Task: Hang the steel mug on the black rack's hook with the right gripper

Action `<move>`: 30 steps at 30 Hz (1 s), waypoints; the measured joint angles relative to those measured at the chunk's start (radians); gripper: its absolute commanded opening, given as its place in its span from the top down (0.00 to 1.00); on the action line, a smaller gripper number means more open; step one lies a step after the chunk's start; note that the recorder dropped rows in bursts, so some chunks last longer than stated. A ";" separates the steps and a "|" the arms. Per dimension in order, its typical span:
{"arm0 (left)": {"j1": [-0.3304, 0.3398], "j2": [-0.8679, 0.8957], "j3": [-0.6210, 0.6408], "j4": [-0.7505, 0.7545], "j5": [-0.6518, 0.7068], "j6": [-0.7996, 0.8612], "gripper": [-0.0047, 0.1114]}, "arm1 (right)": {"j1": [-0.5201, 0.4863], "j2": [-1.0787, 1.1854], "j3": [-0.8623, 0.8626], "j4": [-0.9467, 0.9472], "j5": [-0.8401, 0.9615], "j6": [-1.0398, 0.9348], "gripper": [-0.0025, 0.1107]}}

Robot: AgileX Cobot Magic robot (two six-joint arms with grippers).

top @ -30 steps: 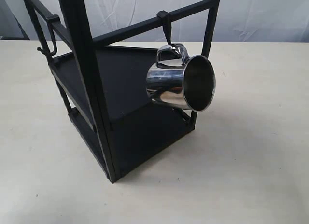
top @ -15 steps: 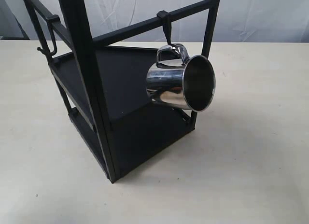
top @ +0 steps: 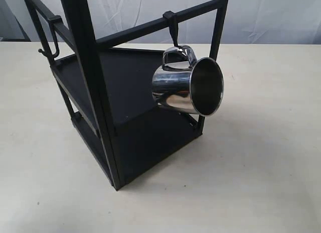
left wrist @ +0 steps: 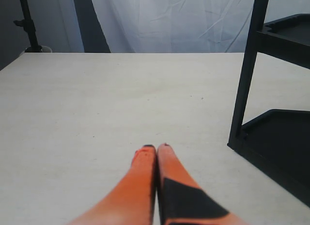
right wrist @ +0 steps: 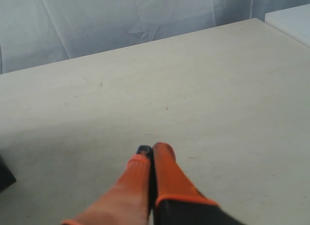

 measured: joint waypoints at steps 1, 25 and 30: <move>0.000 0.000 0.000 0.000 0.000 0.000 0.95 | 0.000 0.000 0.000 0.000 0.000 0.000 0.98; 0.000 -0.060 0.000 0.000 -0.018 0.000 0.95 | 0.000 0.000 0.000 0.000 0.000 0.000 0.98; 0.000 -0.060 0.000 0.000 -0.018 0.000 0.95 | 0.000 0.000 0.000 0.000 0.000 0.000 0.98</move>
